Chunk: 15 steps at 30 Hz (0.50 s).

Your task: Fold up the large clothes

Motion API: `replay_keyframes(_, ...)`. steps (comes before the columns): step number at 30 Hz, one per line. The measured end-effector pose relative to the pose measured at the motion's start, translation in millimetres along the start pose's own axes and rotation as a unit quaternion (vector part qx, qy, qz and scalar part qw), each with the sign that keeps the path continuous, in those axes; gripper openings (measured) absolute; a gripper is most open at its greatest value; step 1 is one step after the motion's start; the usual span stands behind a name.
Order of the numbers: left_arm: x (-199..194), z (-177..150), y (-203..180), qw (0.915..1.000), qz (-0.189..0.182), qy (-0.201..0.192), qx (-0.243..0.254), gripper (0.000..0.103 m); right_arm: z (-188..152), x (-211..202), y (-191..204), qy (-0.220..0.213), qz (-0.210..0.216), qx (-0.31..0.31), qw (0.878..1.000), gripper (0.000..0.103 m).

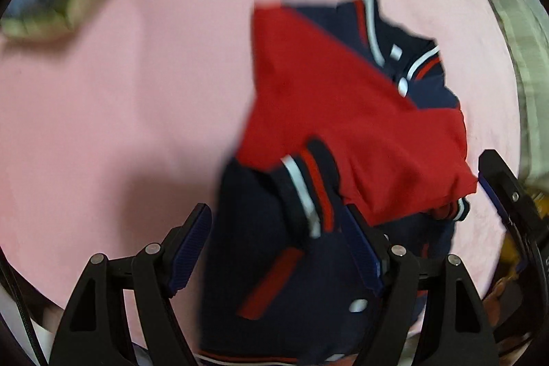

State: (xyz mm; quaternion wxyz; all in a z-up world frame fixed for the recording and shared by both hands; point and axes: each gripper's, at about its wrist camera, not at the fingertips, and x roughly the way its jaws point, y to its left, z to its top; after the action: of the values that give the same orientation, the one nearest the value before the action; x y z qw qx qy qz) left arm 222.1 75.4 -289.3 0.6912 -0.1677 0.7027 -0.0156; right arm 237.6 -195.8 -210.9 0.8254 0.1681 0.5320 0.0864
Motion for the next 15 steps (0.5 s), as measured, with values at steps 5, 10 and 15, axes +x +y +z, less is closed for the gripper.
replay_keyframes(5, 32.8, -4.1, -0.2, 0.9971, -0.025, 0.033, -0.065, 0.059, -3.9, 6.3, -22.9, 0.012, 0.001, 0.019, 1.0, 0.071)
replay_keyframes(10, 33.1, -4.9, -26.5, 0.9997, 0.009, 0.018, -0.016, 0.034, -4.7, 4.9, -36.5, 0.023, 0.021, 0.024, 0.999, 0.071)
replay_keyframes(15, 31.7, -4.2, -39.3, 0.9988, 0.048, 0.004, -0.01, 0.024, -1.5, 8.8, -42.5, 0.037, 0.027, 0.01, 0.999, 0.071)
